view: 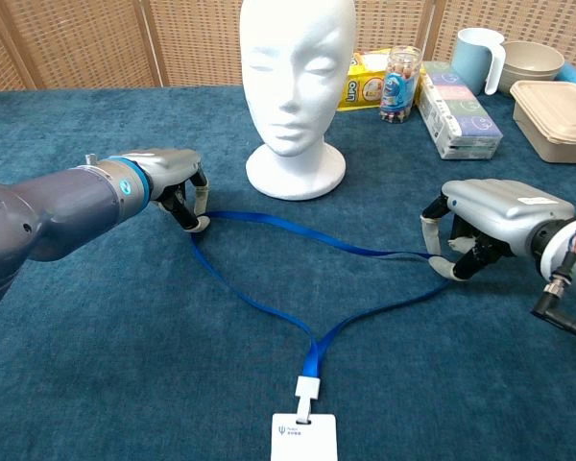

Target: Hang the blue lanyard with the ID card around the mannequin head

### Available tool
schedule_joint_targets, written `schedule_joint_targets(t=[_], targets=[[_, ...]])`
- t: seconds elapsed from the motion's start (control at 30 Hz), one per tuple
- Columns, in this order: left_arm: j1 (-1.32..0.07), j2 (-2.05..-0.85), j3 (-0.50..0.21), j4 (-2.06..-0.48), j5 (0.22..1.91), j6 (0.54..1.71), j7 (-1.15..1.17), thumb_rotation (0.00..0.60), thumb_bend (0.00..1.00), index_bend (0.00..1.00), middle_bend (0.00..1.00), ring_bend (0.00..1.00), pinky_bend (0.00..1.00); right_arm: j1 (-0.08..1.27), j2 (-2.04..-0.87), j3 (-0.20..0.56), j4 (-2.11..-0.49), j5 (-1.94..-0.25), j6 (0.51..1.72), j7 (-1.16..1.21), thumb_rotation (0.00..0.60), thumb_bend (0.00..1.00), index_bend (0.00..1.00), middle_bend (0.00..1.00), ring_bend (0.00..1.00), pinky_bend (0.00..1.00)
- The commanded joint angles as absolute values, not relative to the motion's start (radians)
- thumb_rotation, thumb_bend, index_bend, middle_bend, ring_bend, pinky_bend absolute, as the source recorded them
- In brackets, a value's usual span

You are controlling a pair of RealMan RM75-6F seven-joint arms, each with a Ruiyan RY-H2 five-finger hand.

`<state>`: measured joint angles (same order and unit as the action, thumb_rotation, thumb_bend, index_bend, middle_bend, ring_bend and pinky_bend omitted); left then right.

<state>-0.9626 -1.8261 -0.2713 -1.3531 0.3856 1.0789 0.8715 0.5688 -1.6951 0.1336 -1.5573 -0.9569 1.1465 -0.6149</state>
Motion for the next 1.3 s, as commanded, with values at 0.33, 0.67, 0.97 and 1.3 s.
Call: schedule_joint_targets(t=[0.33,0.67,0.97,1.3], targets=[[-0.890,-1.765,-0.248,-1.452,0.530,1.135,0.747,0.528,0.49,0.60,1.00,1.00,1.00,0.546,-1.669,0.127,-1.606,-1.022,1.188,-0.571,0.596,0.53,0.69,1.00,1.00,1.00],[-0.745,-1.604,-0.184,-1.697,0.851,1.283,0.543,0.528,0.48,0.60,1.00,1.00,1.00,0.512,-1.582,0.103,-1.784,-1.248,1.280,-0.463,0.596,0.53,0.70,1.00,1.00,1.00],[-0.673,-1.465,-0.189,-1.863,1.021,1.357,0.457,0.525,0.48,0.60,1.00,1.00,1.00,0.511,-1.428,0.142,-1.962,-1.385,1.264,-0.231,0.599,0.53,0.72,1.00,1.00,1.00],[-0.640,-1.340,-0.252,-1.993,1.096,1.392,0.411,0.527,0.48,0.60,1.00,1.00,1.00,0.526,-1.303,0.233,-2.081,-1.394,1.255,-0.112,0.600,0.53,0.72,1.00,1.00,1.00]])
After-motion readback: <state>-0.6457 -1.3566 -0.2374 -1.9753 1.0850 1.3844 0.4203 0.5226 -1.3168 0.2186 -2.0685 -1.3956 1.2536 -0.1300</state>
